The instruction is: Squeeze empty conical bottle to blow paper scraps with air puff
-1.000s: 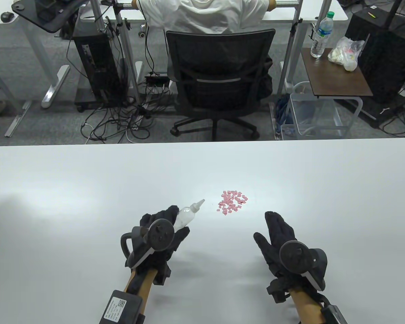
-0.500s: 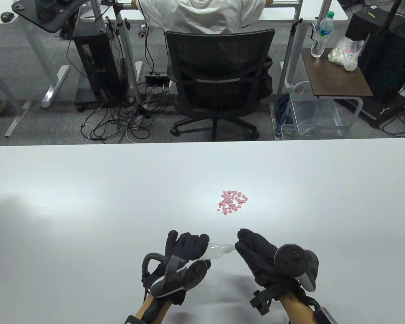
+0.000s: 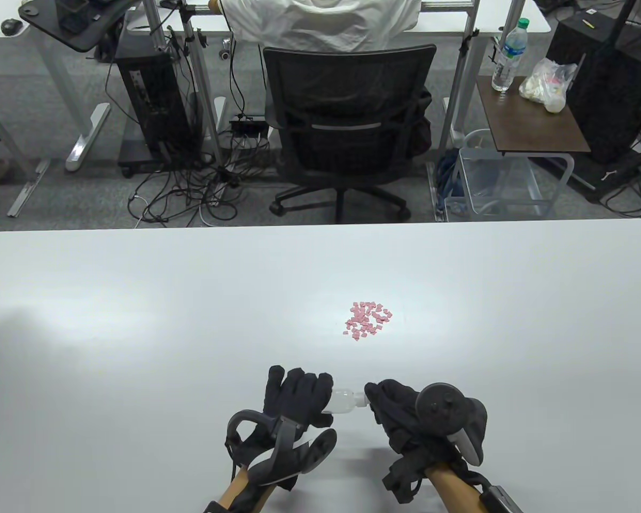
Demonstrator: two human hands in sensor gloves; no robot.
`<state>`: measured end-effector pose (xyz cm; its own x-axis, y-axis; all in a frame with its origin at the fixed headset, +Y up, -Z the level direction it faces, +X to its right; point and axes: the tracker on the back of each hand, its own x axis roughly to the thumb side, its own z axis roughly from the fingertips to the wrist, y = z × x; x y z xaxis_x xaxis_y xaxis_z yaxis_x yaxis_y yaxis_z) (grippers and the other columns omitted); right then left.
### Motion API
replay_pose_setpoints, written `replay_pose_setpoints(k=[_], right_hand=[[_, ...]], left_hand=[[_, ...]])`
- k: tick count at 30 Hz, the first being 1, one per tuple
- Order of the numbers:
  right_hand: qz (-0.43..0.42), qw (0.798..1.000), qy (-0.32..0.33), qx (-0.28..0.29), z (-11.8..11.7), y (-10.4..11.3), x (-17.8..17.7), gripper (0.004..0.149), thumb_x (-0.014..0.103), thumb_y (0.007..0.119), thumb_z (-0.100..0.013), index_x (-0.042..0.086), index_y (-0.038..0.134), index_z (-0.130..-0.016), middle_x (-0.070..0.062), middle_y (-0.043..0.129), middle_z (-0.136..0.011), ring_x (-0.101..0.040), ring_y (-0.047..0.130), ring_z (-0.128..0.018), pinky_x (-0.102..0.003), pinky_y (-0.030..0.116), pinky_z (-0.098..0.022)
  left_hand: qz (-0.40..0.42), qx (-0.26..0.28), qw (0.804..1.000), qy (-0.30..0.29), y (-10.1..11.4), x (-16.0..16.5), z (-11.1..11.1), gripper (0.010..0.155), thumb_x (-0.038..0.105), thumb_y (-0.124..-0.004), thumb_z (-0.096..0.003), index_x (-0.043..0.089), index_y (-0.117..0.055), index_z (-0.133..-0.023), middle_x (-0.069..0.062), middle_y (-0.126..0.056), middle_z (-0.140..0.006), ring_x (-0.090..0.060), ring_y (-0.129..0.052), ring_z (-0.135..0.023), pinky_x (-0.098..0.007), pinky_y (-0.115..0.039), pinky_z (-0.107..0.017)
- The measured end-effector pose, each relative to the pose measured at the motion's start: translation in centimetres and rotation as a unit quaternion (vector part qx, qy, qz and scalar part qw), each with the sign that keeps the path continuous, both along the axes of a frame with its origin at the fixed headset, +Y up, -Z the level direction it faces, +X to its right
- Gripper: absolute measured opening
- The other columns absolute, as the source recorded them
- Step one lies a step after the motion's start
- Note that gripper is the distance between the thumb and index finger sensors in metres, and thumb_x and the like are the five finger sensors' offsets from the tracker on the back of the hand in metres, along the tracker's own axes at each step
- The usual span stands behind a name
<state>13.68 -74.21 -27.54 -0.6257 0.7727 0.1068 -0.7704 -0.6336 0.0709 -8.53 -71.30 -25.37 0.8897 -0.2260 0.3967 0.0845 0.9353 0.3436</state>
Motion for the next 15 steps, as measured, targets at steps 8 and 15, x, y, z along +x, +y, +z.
replay_pose_setpoints(k=[8, 15], right_hand=[[0.056, 0.995, 0.034, 0.070, 0.5, 0.6, -0.9, 0.042, 0.039, 0.070, -0.059, 0.005, 0.088, -0.077, -0.014, 0.096, -0.060, -0.025, 0.098, -0.044, -0.051, 0.085, -0.039], [0.030, 0.999, 0.007, 0.033, 0.5, 0.3, -0.8, 0.043, 0.043, 0.069, -0.060, 0.007, 0.089, -0.074, -0.012, 0.097, -0.054, -0.023, 0.098, -0.038, -0.049, 0.086, -0.036]], left_hand=[[0.075, -0.134, 0.988, -0.031, -0.6, -1.6, -1.4, 0.074, 0.054, -0.098, -0.0431, 0.023, -0.072, -0.106, -0.003, -0.089, -0.100, -0.030, -0.091, -0.099, -0.058, -0.054, -0.081], [0.019, -0.039, 0.999, -0.019, -0.1, -1.4, -0.6, 0.075, 0.055, -0.098, -0.0427, 0.025, -0.071, -0.106, -0.003, -0.088, -0.101, -0.029, -0.089, -0.099, -0.057, -0.054, -0.081]])
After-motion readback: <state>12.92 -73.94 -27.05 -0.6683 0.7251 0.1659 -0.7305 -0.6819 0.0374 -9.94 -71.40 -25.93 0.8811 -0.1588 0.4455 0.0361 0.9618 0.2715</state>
